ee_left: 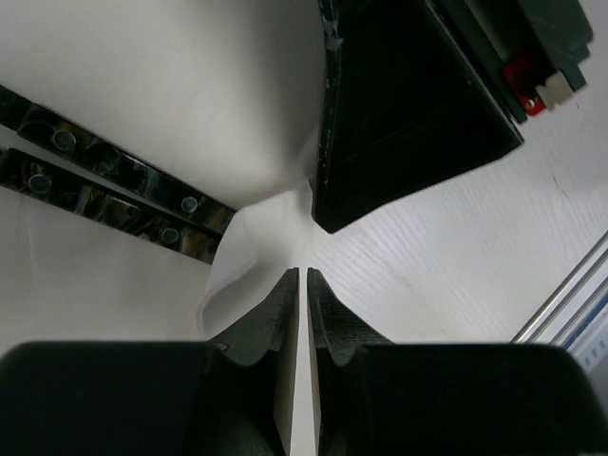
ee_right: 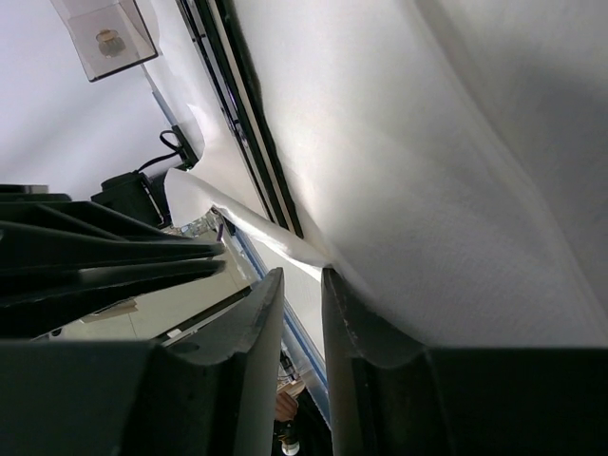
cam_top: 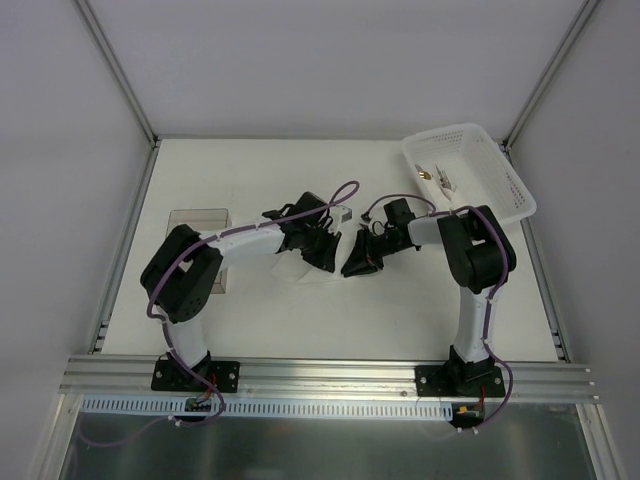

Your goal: Place the utensils on the paper napkin and roll it up

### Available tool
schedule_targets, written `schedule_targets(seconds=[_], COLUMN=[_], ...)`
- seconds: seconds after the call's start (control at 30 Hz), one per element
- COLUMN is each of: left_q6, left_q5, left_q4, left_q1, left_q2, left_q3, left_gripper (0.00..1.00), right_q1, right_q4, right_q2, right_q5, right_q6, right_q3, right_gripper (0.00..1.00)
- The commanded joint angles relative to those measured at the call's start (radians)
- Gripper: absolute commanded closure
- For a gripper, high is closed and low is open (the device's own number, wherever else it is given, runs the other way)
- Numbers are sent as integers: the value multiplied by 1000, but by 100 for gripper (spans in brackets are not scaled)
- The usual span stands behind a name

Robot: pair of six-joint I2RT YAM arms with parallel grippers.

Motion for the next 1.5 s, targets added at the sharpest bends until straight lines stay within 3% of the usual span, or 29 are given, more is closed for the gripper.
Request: schedule_targets(seconds=[0.0, 0.7, 1.2, 1.47], left_q6=[-76, -95, -93, -98], left_q5=[12, -31, -33, -27], left_q4=[39, 57, 56, 56], left_q1=[9, 81, 98, 106], left_q2=[51, 106, 135, 142], left_q3=[64, 85, 105, 113], left_gripper=[93, 94, 94, 94], right_q1=[6, 4, 52, 84], right_q4=[-12, -36, -35, -30], right_q2=[-6, -17, -113, -51], right_q5=[24, 12, -46, -31], right_q6=[-18, -43, -55, -44], right_q3=[29, 31, 82, 100], right_gripper=[75, 79, 78, 79])
